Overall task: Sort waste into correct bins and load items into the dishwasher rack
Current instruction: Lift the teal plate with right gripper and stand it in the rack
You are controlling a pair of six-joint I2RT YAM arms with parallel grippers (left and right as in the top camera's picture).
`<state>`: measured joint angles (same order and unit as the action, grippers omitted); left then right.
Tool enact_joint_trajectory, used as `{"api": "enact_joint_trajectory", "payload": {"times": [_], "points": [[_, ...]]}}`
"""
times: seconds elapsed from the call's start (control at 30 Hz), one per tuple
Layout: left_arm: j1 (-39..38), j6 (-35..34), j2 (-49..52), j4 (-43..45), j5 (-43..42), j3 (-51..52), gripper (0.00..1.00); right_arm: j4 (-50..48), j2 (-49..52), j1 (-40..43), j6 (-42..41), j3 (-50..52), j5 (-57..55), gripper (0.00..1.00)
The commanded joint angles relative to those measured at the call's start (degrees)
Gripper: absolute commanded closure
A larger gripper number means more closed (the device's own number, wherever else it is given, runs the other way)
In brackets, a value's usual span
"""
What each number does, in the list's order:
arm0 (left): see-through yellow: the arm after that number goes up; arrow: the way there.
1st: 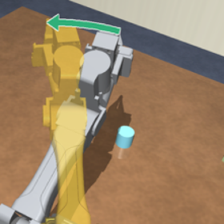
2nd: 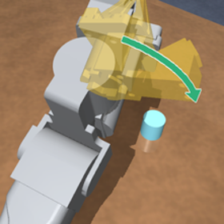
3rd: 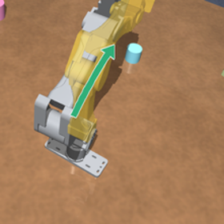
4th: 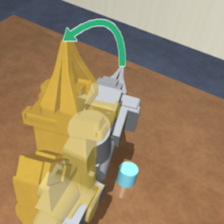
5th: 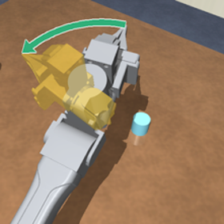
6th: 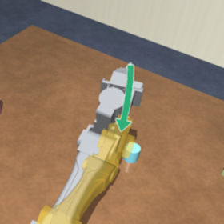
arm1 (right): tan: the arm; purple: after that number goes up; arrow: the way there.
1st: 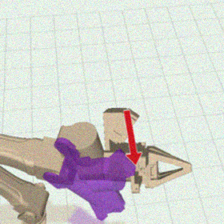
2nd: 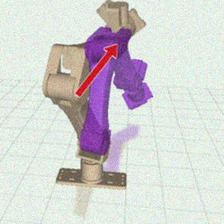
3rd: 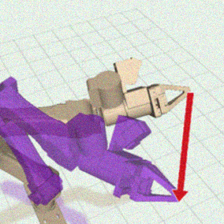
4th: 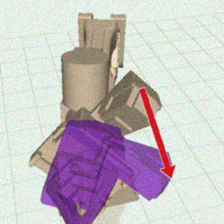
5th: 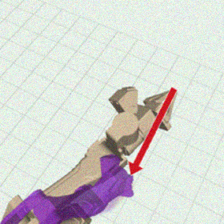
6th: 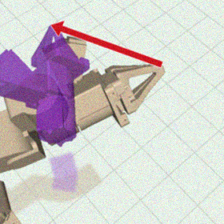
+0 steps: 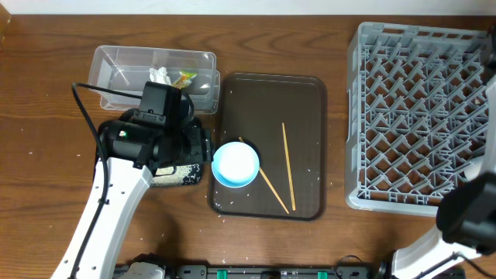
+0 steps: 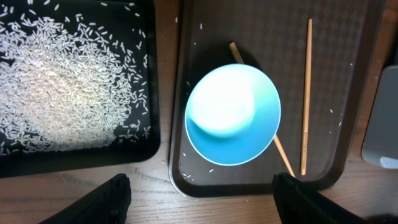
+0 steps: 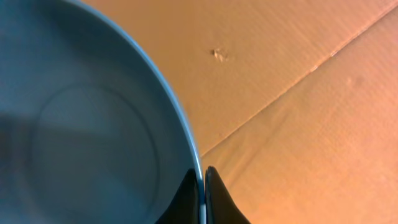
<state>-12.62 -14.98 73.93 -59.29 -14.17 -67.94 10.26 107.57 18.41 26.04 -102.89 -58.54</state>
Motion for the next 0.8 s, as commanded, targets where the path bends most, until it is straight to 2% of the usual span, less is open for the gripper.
{"api": "enact_joint_trajectory", "payload": {"times": [0.0, 0.13, 0.37, 0.77], "points": [[0.2, 0.3, 0.3, 0.0, 0.7, 0.3, 0.24, -4.1, 2.4, 0.7, 10.9, -0.4, -4.5, 0.98], [0.2, 0.3, 0.3, 0.0, 0.8, 0.3, 0.24, -7.1, 5.5, 0.7, 15.1, -0.4, -4.5, 0.99], [0.2, 0.3, 0.3, 0.0, 0.8, 0.3, 0.24, -7.1, 8.9, 1.3, 17.7, 0.1, -4.8, 0.99], [0.2, 0.1, 0.3, 0.0, 0.8, 0.3, 0.24, -5.0, 9.0, 2.7, 28.5, 6.3, 4.2, 0.99]]}}
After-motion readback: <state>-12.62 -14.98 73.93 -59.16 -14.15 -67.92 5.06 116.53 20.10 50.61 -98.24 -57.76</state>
